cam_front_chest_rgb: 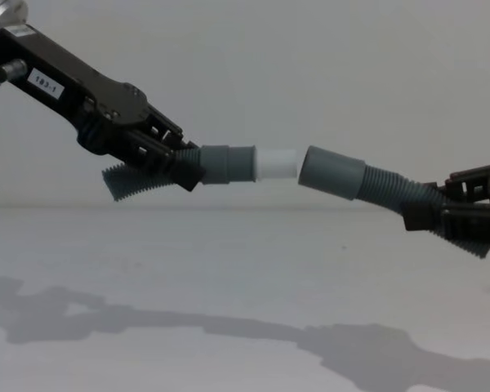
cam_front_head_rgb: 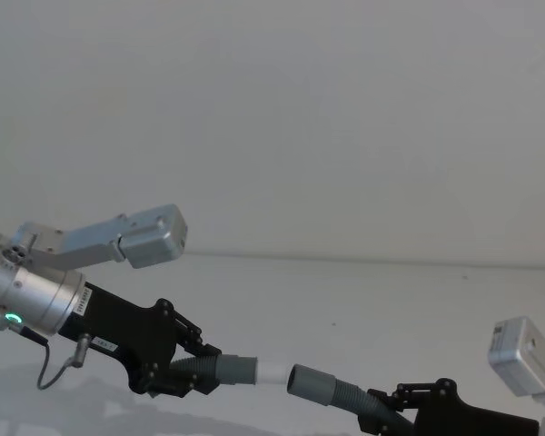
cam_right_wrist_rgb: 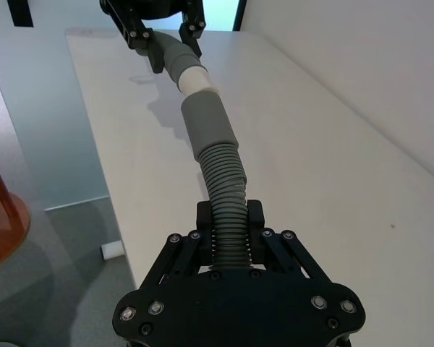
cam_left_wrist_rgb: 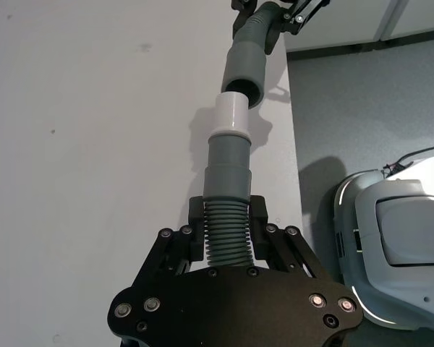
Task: Use both hands to pick up one end of the pipe from the table, align the ends, and insert them.
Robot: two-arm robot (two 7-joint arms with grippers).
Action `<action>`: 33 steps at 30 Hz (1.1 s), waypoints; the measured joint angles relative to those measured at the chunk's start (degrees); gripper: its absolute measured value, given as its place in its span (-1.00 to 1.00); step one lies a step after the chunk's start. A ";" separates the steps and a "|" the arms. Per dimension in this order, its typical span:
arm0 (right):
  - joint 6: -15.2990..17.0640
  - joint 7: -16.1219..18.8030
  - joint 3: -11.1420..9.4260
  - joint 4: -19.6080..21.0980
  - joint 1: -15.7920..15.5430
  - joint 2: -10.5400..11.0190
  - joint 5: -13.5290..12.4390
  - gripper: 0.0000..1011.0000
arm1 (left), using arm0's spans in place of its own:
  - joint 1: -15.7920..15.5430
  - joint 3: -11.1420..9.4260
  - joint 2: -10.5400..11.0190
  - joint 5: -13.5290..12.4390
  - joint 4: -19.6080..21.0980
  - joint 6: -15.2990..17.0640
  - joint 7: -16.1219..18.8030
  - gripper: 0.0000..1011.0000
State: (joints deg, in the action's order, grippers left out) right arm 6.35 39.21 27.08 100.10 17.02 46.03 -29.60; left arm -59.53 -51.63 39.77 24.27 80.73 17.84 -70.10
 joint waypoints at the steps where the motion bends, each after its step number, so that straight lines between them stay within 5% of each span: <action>1: 0.06 -0.12 0.02 0.07 -0.01 0.00 0.11 -0.50 | -0.03 -0.05 -0.01 0.00 -0.01 -0.01 -0.01 -0.35; 33: 1.53 -1.20 0.24 -0.03 0.67 -0.43 1.39 -0.50 | -1.65 -1.98 -0.33 0.55 -0.36 0.09 -0.18 -0.35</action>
State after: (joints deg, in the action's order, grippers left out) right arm 7.89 38.01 27.32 100.07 17.70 45.59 -28.22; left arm -61.18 -53.60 39.44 24.82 80.37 17.93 -70.28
